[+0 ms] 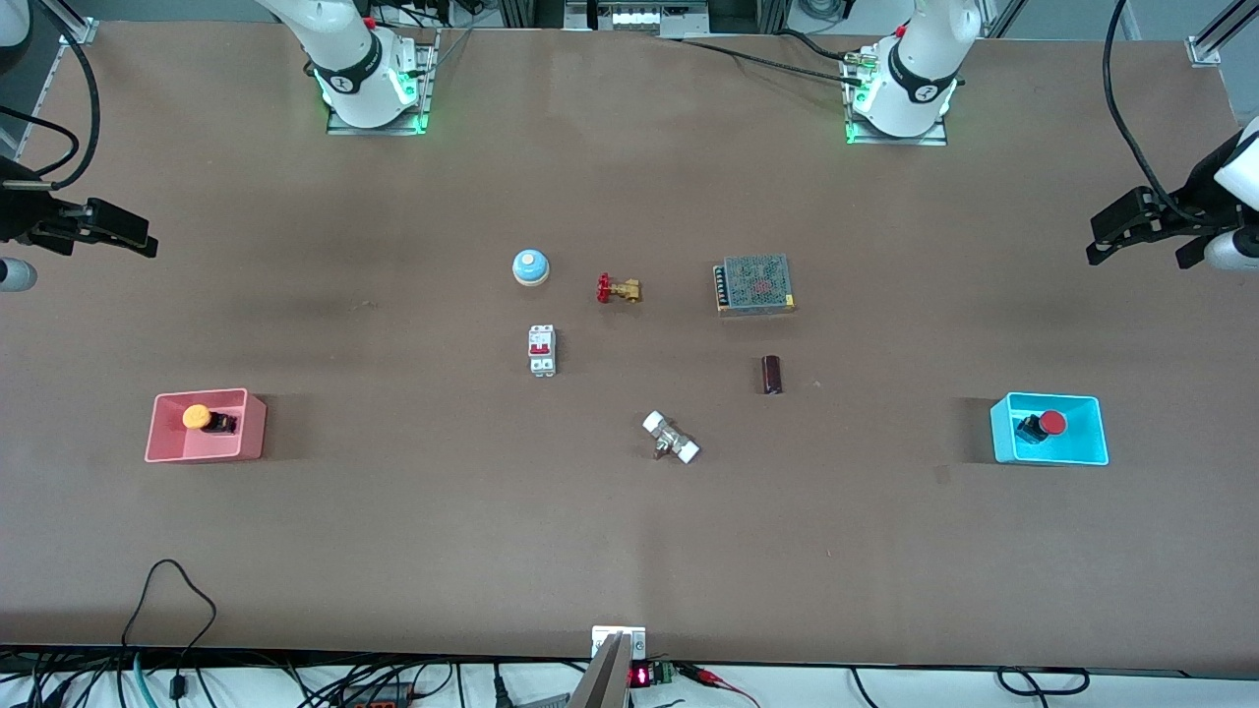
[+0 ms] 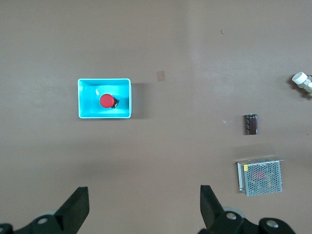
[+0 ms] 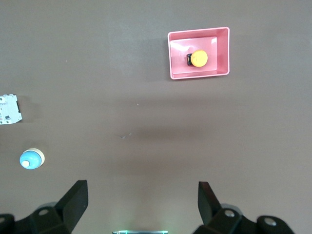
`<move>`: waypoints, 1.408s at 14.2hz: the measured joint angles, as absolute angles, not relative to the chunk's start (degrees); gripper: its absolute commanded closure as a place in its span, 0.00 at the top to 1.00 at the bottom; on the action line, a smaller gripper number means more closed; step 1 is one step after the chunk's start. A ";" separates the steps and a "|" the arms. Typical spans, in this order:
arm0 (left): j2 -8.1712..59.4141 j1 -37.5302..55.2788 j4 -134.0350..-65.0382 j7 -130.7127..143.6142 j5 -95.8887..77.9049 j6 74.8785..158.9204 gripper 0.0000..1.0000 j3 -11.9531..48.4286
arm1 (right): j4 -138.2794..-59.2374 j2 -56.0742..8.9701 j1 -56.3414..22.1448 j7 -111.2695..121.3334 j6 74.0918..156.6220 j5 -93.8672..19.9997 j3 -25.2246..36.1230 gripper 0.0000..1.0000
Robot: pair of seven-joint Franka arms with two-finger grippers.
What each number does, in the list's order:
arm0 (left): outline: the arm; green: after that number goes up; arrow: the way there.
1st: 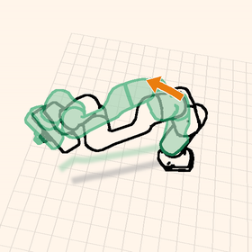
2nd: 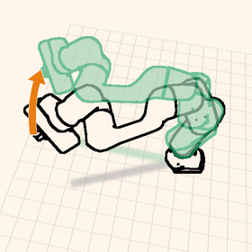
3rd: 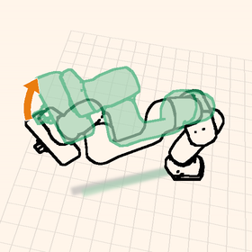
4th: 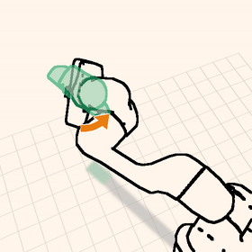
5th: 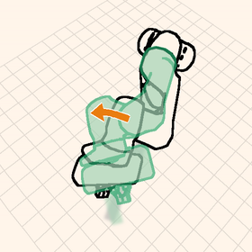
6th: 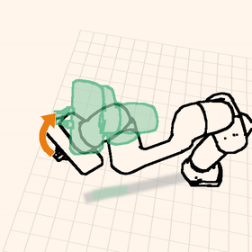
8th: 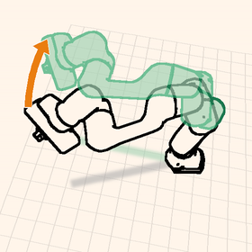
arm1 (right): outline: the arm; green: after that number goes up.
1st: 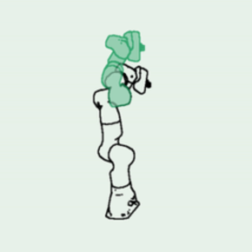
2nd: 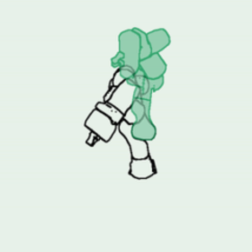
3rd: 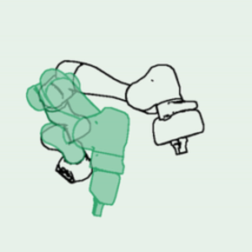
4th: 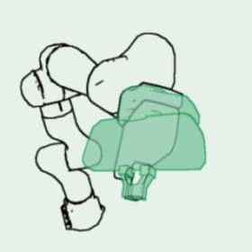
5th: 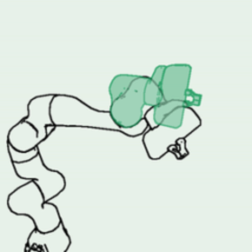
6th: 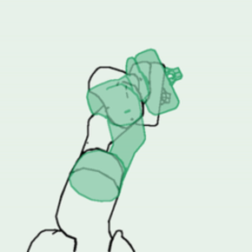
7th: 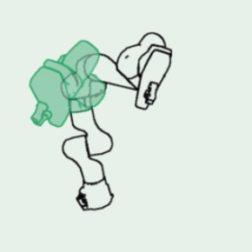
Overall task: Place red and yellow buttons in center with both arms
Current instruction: 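Reach the right gripper to the yellow button while the left gripper reaches the red button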
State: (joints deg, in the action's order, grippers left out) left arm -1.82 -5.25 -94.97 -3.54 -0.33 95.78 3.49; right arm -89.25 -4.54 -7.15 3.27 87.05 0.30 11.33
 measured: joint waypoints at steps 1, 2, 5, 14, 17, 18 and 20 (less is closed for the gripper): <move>-1.82 -5.25 -94.99 -3.54 -0.33 95.78 1.00 3.51 | -89.25 -4.52 -7.11 3.27 86.98 0.30 11.33 1.00; -1.82 -5.25 -94.99 -3.54 -0.33 95.78 1.00 3.53 | -89.25 -4.48 -7.05 3.27 86.85 0.30 11.33 1.00; -1.82 -5.25 -95.18 -3.54 -0.33 95.78 1.00 3.55 | -89.27 -4.34 -6.83 3.27 86.64 0.30 11.34 1.00; 7.96 -10.49 -97.55 -6.79 -0.32 104.40 1.00 3.42 | -91.85 -16.44 -1.17 7.22 100.68 0.52 11.37 1.00; 14.07 -13.05 -97.54 -10.41 -0.31 109.90 1.00 3.33 | -91.78 -22.23 0.61 7.82 107.66 0.52 11.36 1.00; 16.07 -13.44 -97.53 -10.76 -0.31 111.12 1.00 3.27 | -91.77 -23.86 0.65 7.82 110.34 0.53 11.35 1.00; 19.54 -13.53 -97.50 -10.97 0.04 113.58 1.00 3.13 | -91.72 -27.02 0.73 8.38 115.48 0.52 11.32 1.00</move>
